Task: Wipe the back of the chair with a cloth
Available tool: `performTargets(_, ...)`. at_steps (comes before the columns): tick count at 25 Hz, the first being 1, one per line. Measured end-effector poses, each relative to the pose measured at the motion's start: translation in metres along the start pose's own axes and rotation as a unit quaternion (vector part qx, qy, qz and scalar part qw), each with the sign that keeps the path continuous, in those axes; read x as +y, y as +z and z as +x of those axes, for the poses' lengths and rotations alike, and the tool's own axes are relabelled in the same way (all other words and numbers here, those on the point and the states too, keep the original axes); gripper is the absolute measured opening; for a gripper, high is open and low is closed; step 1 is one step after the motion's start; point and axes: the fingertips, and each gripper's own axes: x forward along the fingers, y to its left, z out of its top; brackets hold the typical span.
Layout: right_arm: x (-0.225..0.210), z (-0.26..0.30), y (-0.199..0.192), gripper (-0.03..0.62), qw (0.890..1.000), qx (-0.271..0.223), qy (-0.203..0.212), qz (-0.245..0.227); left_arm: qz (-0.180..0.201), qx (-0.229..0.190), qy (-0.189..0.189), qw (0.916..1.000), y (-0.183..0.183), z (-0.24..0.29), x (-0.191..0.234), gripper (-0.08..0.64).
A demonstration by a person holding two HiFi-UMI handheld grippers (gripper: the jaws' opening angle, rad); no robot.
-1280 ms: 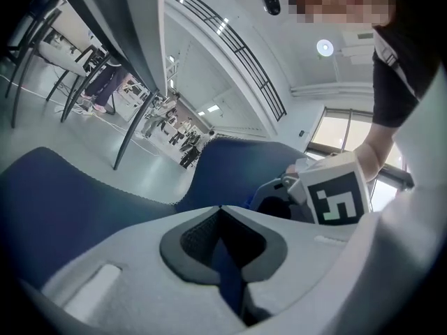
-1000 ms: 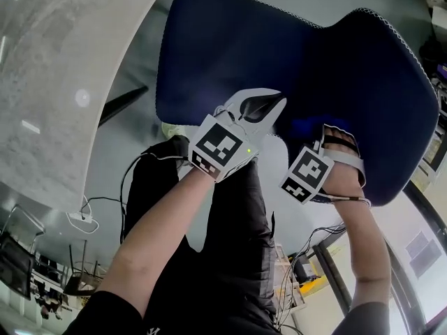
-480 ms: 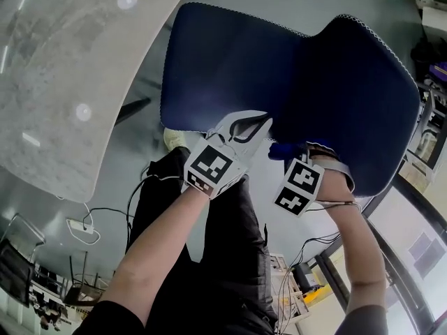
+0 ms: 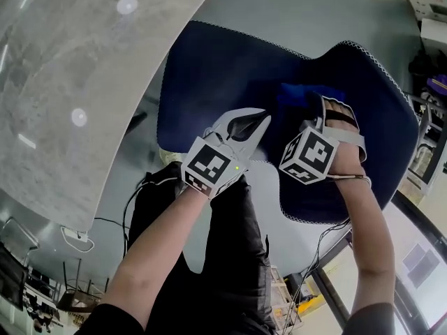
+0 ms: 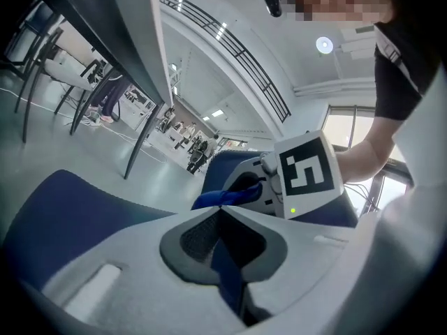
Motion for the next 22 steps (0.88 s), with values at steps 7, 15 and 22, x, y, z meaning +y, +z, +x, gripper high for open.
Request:
performTargets(7,-0.044,0.056,0.004,0.066,0.995,0.032,-0.065,-0.065,0.000,-0.010,0.006,0.9999,0.003,0.019,0.030,0.008)
performTargets(15,-0.019,0.090,-0.025,0.066,0.987,0.117,-0.008,-0.111,-0.008,-0.011,0.017,0.9998,-0.010,0.028,0.048,0.008)
performTargets(22,0.020,0.116,-0.029,0.066,0.968,0.154,0.057,-0.187,-0.017,-0.005,0.010,0.9998,-0.036,0.034,0.051,0.008)
